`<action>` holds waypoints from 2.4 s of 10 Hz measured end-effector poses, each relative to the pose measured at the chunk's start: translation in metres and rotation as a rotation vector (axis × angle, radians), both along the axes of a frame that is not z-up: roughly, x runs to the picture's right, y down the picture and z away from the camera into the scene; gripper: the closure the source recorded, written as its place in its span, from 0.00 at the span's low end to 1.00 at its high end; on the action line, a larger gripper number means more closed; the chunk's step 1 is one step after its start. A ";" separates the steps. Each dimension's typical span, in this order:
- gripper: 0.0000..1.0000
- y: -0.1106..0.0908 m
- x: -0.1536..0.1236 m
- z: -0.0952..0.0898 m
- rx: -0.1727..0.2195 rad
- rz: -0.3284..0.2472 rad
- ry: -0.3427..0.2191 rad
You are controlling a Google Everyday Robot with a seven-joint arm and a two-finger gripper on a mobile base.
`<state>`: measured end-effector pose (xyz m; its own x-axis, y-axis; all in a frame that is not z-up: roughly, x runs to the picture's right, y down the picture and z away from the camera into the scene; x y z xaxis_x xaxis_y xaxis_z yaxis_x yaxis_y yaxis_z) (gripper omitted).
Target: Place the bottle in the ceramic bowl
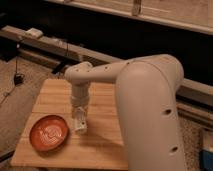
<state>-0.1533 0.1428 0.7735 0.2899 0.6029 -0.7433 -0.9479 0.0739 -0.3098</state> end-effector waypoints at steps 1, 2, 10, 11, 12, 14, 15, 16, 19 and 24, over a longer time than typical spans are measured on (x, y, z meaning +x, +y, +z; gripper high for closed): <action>1.00 0.001 -0.015 -0.003 -0.001 -0.026 -0.045; 1.00 0.001 -0.026 -0.006 0.000 -0.045 -0.078; 0.70 0.013 -0.094 -0.033 0.015 -0.177 -0.281; 0.61 0.012 -0.100 -0.032 0.018 -0.190 -0.300; 0.53 0.012 -0.106 -0.032 0.021 -0.200 -0.318; 0.40 0.014 -0.122 -0.026 0.024 -0.224 -0.372; 0.40 0.014 -0.126 -0.023 0.023 -0.228 -0.386; 0.40 0.016 -0.130 -0.022 0.021 -0.233 -0.405; 0.40 0.018 -0.139 -0.022 0.017 -0.231 -0.451; 0.40 0.017 -0.139 -0.022 0.018 -0.228 -0.452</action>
<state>-0.2921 0.1602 0.7517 0.7059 0.4986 -0.5031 -0.6787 0.2725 -0.6820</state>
